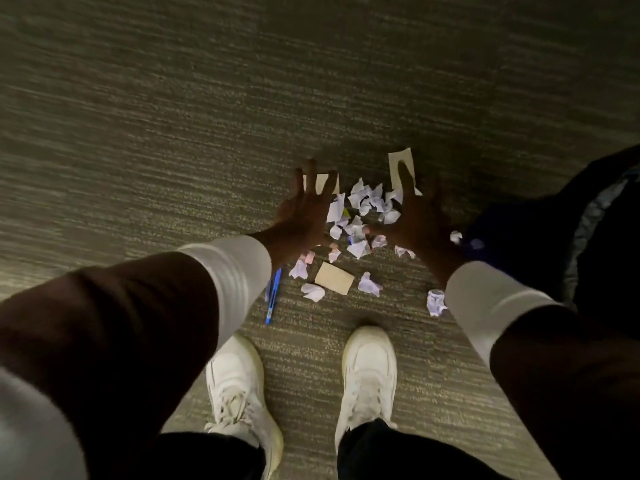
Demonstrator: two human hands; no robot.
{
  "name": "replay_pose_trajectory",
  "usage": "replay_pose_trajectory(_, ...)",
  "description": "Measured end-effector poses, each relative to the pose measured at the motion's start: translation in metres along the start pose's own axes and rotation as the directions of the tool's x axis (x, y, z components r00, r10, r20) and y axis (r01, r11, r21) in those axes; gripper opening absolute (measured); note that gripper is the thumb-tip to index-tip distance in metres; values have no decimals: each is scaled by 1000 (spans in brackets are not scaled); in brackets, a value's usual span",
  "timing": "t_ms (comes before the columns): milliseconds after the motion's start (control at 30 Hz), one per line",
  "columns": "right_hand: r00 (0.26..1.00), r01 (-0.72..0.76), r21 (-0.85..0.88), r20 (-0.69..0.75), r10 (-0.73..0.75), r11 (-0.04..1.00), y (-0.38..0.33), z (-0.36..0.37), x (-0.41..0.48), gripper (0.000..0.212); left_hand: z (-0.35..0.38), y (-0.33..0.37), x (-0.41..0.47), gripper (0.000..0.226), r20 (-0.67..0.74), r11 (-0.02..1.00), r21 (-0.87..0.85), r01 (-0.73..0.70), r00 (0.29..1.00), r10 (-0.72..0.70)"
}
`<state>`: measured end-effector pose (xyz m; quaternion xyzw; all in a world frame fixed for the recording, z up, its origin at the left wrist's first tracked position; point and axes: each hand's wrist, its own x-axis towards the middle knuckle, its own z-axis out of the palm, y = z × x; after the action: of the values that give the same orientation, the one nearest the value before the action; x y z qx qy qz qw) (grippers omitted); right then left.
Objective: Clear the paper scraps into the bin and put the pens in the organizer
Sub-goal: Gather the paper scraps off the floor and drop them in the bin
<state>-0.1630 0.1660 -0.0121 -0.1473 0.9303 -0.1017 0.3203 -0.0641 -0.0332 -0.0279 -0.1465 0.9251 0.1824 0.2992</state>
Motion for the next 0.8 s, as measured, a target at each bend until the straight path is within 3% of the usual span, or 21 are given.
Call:
replay_pose_trajectory(167, 994, 107, -141, 51, -101, 984, -13, 4, 31, 144, 11, 2, 7, 138, 30, 992, 97, -79, 997, 76)
replay_pose_trajectory(333, 976, 205, -317, 135, -170, 926, -25, 13, 4, 132, 18, 5, -12, 85, -28, 974, 202, -101, 994, 109)
replay_pose_trajectory(433, 969, 239, -365, 151, -195, 900, -27, 24, -15, 118, 19, 5, -23, 68, -29, 968, 223, -116, 992, 125)
replay_pose_trajectory(600, 971, 234, -459, 157, -180, 857, -27, 42, -37, 99, 17, -2, -31, 52, -43, 965, 198, -170, 982, 182)
replay_pose_trajectory(800, 970, 231, -441, 175, -169, 867, -28, 52, -42, 74, 16, -8, -32, 37, -86, 983, 50, -178, 980, 182)
